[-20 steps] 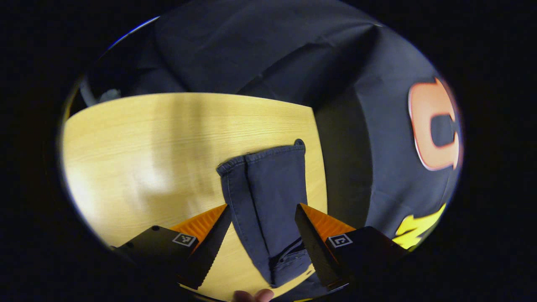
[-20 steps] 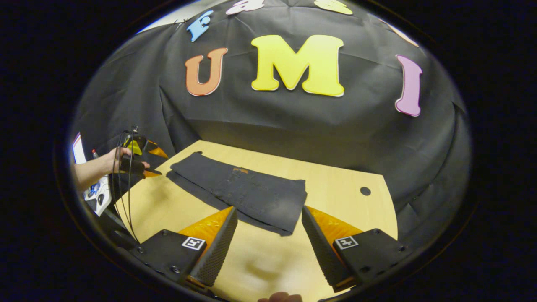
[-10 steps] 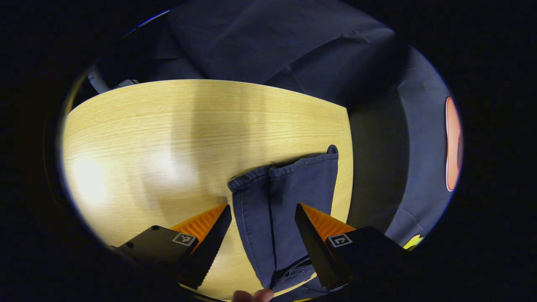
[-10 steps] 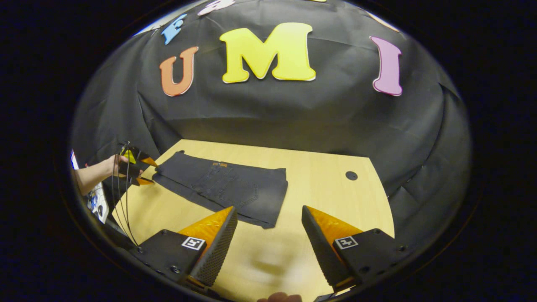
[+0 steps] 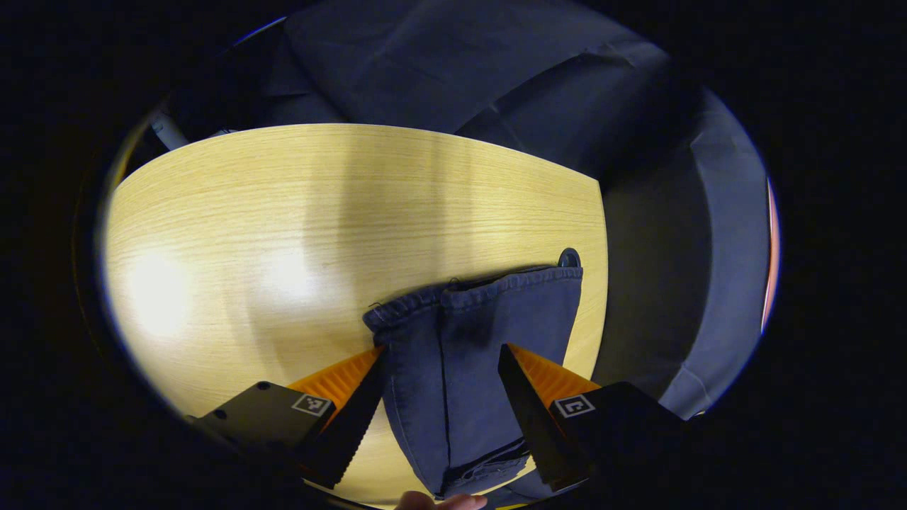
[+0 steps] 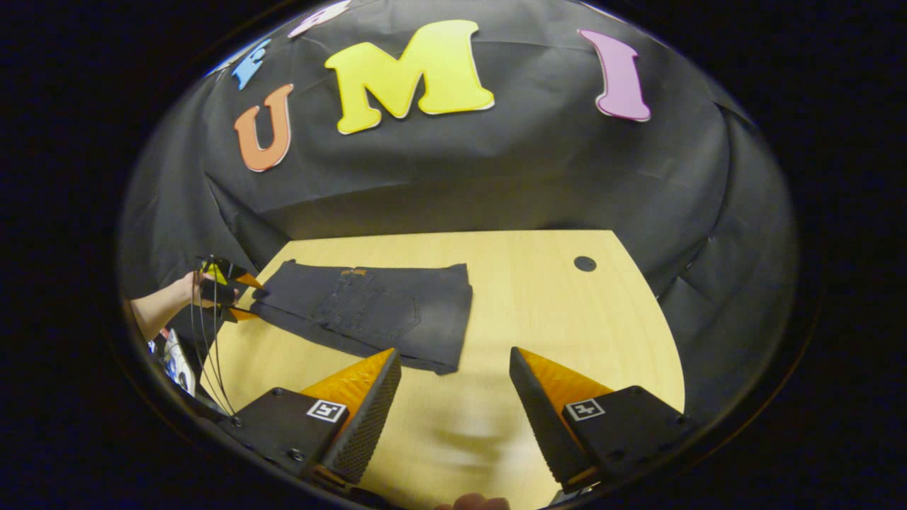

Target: Grasp the waist and the cuffs of the jeans and fold them to make the two legs overlap; first hold the waist and fold one-third of the jeans toward the cuffs, then hold the cuffs and fold the remaining one-third in the same direction to finish folding.

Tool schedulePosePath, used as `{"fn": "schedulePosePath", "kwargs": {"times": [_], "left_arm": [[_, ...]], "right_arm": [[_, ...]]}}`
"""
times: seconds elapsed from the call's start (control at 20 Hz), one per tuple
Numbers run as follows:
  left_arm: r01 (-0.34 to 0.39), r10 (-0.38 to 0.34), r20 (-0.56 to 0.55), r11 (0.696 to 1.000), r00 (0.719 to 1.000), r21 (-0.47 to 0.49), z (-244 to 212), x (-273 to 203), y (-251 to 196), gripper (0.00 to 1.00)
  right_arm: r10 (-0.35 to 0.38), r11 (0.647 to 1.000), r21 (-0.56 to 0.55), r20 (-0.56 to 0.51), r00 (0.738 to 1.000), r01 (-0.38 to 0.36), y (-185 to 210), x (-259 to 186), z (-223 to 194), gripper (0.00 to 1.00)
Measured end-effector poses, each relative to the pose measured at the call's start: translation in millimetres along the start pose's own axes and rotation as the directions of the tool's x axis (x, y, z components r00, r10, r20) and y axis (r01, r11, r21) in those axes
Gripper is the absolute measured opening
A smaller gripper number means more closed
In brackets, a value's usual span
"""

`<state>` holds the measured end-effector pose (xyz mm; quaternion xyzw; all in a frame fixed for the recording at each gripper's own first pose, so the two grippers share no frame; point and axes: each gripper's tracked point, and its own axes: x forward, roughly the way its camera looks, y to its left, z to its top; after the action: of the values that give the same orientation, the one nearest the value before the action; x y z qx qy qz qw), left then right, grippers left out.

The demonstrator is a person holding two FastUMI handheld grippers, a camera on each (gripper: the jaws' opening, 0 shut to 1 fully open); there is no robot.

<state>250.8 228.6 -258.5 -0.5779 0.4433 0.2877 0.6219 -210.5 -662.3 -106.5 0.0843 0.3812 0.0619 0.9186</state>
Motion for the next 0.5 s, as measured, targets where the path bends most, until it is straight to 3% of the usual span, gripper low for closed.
{"fn": "schedulePosePath", "kwargs": {"times": [0.15,0.2,0.25,0.45,0.5], "left_arm": [[-0.090,0.091,-0.017,0.995,0.996,0.032,0.0,0.6,10.2,0.96],[-0.122,0.122,-0.012,0.992,0.992,0.040,0.1,-1.1,13.8,0.77],[-0.127,0.127,-0.015,0.991,0.992,0.040,-0.5,-1.3,13.8,0.77],[-0.149,0.149,0.013,0.988,0.989,0.041,0.3,13.2,14.3,0.57],[-0.139,0.139,0.016,0.990,0.990,0.022,0.7,15.3,13.1,0.45]], "right_arm": [[-0.007,0.999,0.053,-0.019,1.000,0.008,-5.7,4.0,-10.1,0.96],[-0.005,0.998,0.067,-0.025,1.000,0.007,-7.0,5.1,-13.4,0.96],[-0.007,0.997,0.078,-0.029,1.000,0.009,-7.8,5.4,-17.7,0.96],[-0.017,0.992,0.122,-0.053,0.998,0.023,-17.1,7.6,-36.8,0.96],[-0.022,0.990,0.136,-0.058,0.998,0.030,-20.8,7.1,-41.2,0.96]]}}
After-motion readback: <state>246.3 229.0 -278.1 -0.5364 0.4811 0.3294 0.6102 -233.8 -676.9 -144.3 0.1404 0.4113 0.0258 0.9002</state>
